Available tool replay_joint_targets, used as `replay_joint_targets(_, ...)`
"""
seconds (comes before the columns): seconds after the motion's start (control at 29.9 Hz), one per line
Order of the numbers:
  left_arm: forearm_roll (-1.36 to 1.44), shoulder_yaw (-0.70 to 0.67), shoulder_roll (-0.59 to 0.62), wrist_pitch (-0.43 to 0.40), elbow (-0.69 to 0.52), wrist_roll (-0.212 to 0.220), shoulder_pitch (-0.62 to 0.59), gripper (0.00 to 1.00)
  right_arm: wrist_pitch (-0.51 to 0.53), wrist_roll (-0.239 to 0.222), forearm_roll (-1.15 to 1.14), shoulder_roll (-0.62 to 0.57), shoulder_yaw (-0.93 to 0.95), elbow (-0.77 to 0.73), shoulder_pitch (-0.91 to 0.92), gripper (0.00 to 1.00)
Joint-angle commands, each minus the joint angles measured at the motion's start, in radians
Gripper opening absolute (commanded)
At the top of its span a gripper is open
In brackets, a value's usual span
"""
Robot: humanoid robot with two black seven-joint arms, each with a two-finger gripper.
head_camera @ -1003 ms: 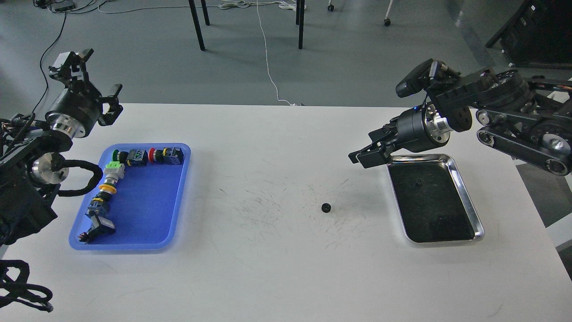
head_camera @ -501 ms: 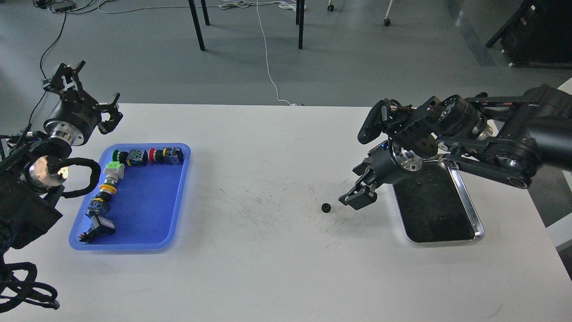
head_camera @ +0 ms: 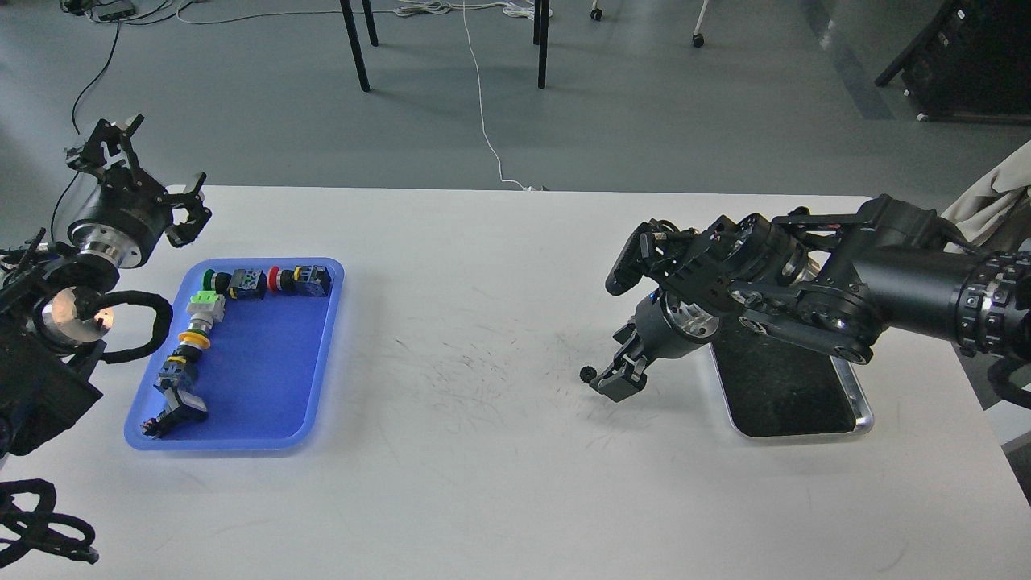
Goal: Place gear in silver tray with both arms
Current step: 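Close the right gripper on the black gear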
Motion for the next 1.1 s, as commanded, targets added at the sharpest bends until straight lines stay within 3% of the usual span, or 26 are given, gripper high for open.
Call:
replay_joint_targets(0.0, 0.000, 0.001, 0.000, 0.000, 0.001, 0.000, 0.000, 0.98, -0.013, 0.000, 0.001, 0.037, 0.000, -0.039, -0.009, 0.81)
replay_joint_targets(0.57, 0.002, 0.001, 0.011, 0.000, 0.002, 0.000, 0.009, 0.98, -0.011, 0.003, 0.000, 0.055, -0.004, -0.035, -0.034, 0.65)
replay_joint_targets(0.84, 0.002, 0.001, 0.009, 0.000, 0.002, -0.008, 0.010, 0.98, -0.013, 0.003, 0.000, 0.063, -0.027, -0.043, -0.031, 0.46)
replay_joint_targets(1.07, 0.002, 0.001, 0.015, 0.000, 0.002, -0.011, 0.010, 0.98, -0.014, 0.002, 0.000, 0.073, -0.026, -0.046, -0.031, 0.43)
